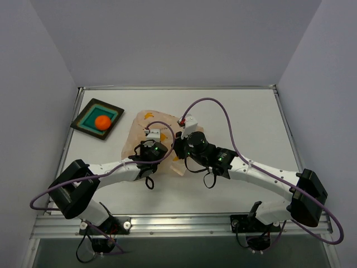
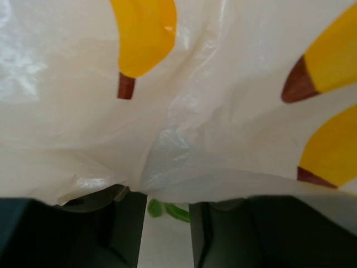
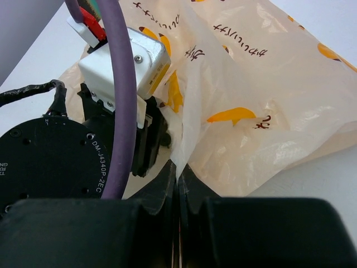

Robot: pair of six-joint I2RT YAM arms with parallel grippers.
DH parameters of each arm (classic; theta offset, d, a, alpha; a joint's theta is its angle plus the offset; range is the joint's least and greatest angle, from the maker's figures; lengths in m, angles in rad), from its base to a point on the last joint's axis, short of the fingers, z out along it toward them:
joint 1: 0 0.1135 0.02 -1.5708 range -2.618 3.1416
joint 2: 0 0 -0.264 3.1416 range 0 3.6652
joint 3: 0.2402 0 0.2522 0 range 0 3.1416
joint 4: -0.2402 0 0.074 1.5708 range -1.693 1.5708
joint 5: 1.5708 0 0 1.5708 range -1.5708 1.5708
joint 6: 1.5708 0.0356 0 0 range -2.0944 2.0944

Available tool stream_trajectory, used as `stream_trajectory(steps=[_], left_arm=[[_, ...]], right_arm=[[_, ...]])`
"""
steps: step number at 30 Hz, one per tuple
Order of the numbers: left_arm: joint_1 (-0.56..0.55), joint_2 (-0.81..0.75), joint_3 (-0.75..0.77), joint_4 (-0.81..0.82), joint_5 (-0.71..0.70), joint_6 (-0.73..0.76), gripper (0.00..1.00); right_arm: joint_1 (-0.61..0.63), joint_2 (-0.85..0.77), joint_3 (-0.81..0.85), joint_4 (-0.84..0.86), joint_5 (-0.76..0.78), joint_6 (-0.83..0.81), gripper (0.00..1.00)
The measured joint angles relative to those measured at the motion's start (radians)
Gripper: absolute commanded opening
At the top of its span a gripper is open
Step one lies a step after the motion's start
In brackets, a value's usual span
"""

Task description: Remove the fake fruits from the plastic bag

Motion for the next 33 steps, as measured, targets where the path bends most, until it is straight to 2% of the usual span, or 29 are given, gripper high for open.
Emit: stream_trajectory(steps=[3,5,12,18,22,28,33], left_arm=[[0.0,0.011,-0.002,0.017,-0.024,0.006,0.11],[0.0,0.014,-0.002,0.023,-0.035,0.014,0.03],[-0.006,-0.051,-0.036,0.0,-0.051,0.028,0.02],[-0.077,-0.309,-0.043,-0.117,-0.039,0.017,0.02],[-0.081,-0.454,-0.043,-0.19,-0.019,-0.004,0.02],[-0.084,-0.624,-0.033,-0.319,0.129,-0.011,0.03],[-0.083,-0.74,0.044,-0.388,0.286,-0.016,0.02]], right_arm=[[-0.004,0.0,-0.003,0.0,0.002,0.0,0.0],[-0.006,0.0,-0.006,0.002,0.003,0.0,0.0],[-0.013,-0.001,-0.021,0.005,0.003,0.0,0.0],[-0.032,-0.002,-0.028,0.013,0.002,0.0,0.0],[-0.038,-0.006,-0.034,0.024,0.001,0.0,0.0],[-0.054,-0.023,-0.043,0.035,0.002,0.0,0.0],[-0.07,-0.023,-0.052,0.049,0.003,0.003,0.0]])
